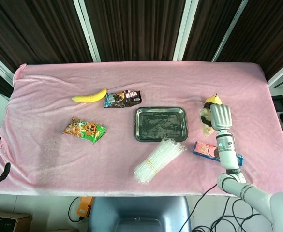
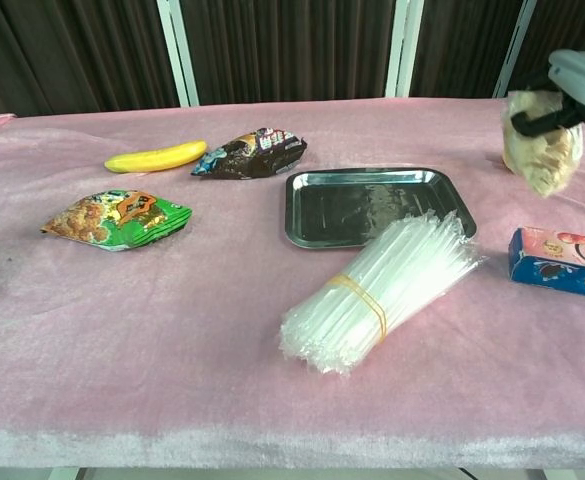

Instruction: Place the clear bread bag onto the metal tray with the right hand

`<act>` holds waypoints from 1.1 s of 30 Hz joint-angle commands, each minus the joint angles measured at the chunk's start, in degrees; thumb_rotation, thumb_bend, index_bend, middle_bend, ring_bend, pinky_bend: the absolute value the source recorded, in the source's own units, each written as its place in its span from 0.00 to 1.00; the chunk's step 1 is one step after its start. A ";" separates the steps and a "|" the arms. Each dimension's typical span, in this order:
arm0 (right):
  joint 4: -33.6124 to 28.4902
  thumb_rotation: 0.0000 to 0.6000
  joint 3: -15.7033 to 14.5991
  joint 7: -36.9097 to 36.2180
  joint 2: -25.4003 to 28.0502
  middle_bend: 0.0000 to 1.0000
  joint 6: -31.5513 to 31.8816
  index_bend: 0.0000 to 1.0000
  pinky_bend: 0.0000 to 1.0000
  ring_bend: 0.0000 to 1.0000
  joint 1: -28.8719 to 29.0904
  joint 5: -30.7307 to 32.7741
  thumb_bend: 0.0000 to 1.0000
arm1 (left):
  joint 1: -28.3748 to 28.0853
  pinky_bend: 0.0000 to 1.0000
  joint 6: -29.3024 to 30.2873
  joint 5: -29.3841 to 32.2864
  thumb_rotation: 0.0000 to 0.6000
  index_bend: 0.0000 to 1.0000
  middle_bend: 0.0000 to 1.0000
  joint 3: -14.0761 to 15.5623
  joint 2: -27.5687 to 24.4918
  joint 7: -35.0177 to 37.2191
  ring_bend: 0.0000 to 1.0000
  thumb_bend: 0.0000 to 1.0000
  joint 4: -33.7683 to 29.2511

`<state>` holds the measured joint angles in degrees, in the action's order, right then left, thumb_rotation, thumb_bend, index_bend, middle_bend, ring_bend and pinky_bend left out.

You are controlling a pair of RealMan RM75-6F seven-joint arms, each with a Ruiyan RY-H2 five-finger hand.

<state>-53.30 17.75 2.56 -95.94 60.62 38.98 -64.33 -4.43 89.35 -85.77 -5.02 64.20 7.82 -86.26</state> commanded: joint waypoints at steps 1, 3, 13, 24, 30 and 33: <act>-4.33 1.00 3.91 -7.34 -1.31 0.64 4.67 0.86 0.69 0.64 2.45 -4.82 0.93 | -0.05 0.34 -0.06 -0.02 1.00 0.11 0.08 0.00 0.03 -0.01 0.06 0.41 -0.01; -4.00 1.00 4.14 -8.75 -2.37 0.63 4.08 0.81 0.68 0.60 4.39 -6.19 0.92 | -0.09 0.34 -0.16 -0.01 1.00 0.10 0.08 0.00 0.01 0.03 0.06 0.41 0.03; -2.67 1.00 0.82 -10.10 -3.42 0.00 3.31 0.01 0.18 0.00 6.25 -10.76 0.29 | -0.09 0.34 -0.26 -0.21 1.00 0.10 0.08 0.20 -0.06 0.38 0.06 0.41 0.30; -22.44 1.00 -3.36 -6.65 13.51 0.00 12.40 0.00 0.14 0.00 -6.77 -10.51 0.20 | -0.10 0.34 -0.07 -0.60 1.00 0.10 0.08 0.33 0.00 -0.20 0.06 0.41 0.00; -29.75 1.00 -7.93 -3.46 22.72 0.00 10.96 0.00 0.14 0.00 -14.63 -5.45 0.20 | -0.23 0.34 -0.36 -0.29 1.00 0.10 0.08 0.25 0.11 -0.82 0.06 0.41 -0.20; -28.50 1.00 -9.59 -4.70 23.43 0.00 9.89 0.00 0.14 0.00 -16.81 -4.45 0.20 | -0.40 0.34 -0.67 -0.06 1.00 0.10 0.08 0.18 0.27 -1.59 0.06 0.41 -0.37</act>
<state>-81.77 9.41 -2.23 -73.35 71.22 23.46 -69.82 -4.77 88.77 -85.89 -4.81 64.42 6.33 -86.57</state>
